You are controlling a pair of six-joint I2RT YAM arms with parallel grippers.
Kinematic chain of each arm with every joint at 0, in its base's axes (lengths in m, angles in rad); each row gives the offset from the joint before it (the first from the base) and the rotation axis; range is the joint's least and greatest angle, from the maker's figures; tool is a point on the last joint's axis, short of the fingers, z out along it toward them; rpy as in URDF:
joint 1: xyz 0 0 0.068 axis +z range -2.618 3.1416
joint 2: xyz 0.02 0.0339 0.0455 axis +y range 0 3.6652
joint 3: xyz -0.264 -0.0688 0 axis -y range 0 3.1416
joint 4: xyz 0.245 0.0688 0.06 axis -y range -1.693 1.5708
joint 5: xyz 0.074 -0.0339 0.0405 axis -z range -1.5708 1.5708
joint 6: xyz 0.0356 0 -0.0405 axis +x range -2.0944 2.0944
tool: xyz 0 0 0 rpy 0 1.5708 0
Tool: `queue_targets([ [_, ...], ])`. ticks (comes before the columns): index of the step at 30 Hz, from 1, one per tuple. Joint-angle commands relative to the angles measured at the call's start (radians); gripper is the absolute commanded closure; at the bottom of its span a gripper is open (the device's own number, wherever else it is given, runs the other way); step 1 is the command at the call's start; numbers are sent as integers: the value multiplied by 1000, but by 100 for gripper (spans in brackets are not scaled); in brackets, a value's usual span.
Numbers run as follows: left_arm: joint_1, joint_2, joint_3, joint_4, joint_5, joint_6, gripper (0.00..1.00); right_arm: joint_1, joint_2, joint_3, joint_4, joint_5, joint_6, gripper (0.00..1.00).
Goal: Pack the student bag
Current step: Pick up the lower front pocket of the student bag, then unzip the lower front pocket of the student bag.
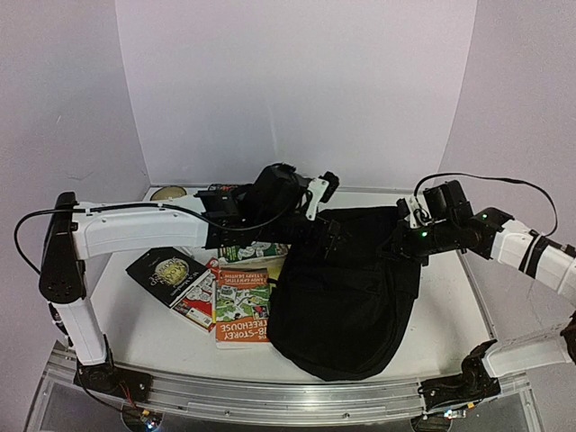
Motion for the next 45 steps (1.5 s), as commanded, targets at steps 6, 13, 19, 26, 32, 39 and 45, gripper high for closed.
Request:
queue_targets([
  [6, -28, 164, 192, 34, 197, 75, 28, 48, -10, 107, -26, 48, 1, 100],
  [13, -29, 209, 213, 82, 287, 104, 41, 57, -21, 118, -26, 31, 5, 100],
  [19, -28, 239, 248, 100, 349, 116, 48, 59, -23, 116, -26, 26, 7, 100],
  [26, -28, 262, 284, 111, 358, 120, 60, 62, -19, 120, -24, 21, 6, 100],
  [32, -28, 264, 275, 112, 336, 113, 77, 64, -21, 119, -24, 22, 5, 100],
  [39, -28, 234, 234, 114, 300, 100, 100, 64, -34, 115, -28, 56, -7, 100],
  [45, -26, 143, 109, 127, 150, 59, 100, 63, -55, 116, -81, 188, -46, 100],
])
